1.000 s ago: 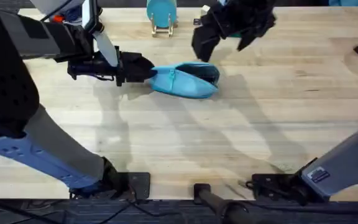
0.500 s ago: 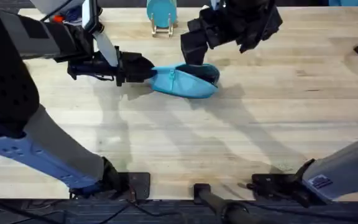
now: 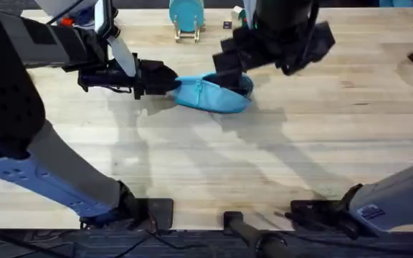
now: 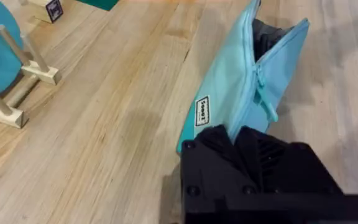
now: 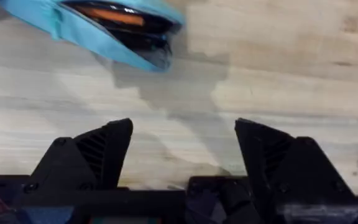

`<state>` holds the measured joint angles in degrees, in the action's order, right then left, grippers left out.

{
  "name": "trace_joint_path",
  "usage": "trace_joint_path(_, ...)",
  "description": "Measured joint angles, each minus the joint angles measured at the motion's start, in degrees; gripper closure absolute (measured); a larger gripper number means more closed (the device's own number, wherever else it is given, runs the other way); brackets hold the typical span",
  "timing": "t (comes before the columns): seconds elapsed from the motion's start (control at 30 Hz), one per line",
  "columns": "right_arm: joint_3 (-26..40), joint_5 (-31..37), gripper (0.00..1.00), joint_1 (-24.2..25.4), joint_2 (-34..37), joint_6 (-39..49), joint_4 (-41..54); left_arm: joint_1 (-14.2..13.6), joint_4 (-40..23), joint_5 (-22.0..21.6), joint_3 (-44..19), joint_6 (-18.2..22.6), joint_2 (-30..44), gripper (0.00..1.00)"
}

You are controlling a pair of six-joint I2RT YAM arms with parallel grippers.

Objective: Unzip the bag, pick up the pens from the table one at a time and place them inside, then zip the bag closed.

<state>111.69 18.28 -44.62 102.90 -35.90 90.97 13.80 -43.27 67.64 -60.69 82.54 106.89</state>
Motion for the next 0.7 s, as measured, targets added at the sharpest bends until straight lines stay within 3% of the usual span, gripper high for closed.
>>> trace_joint_path(0.37, -17.47, -1.42, 0.006, -0.01, -12.39, -3.30, -12.93, 0.00, 0.00, 0.00, 0.00, 0.00, 0.00, 0.962)
trace_joint_path(0.53, -21.66, -2.70, 0.005, -1.28, -14.78, -5.70, -19.33, 0.00, 0.00, 0.00, 0.00, 0.00, 0.00, 0.962)
trace_joint_path(0.7, -23.78, -2.64, 0.005, -5.70, -14.59, -9.04, -24.07, 0.00, 0.00, 0.00, 0.00, 0.00, 0.00, 0.961)
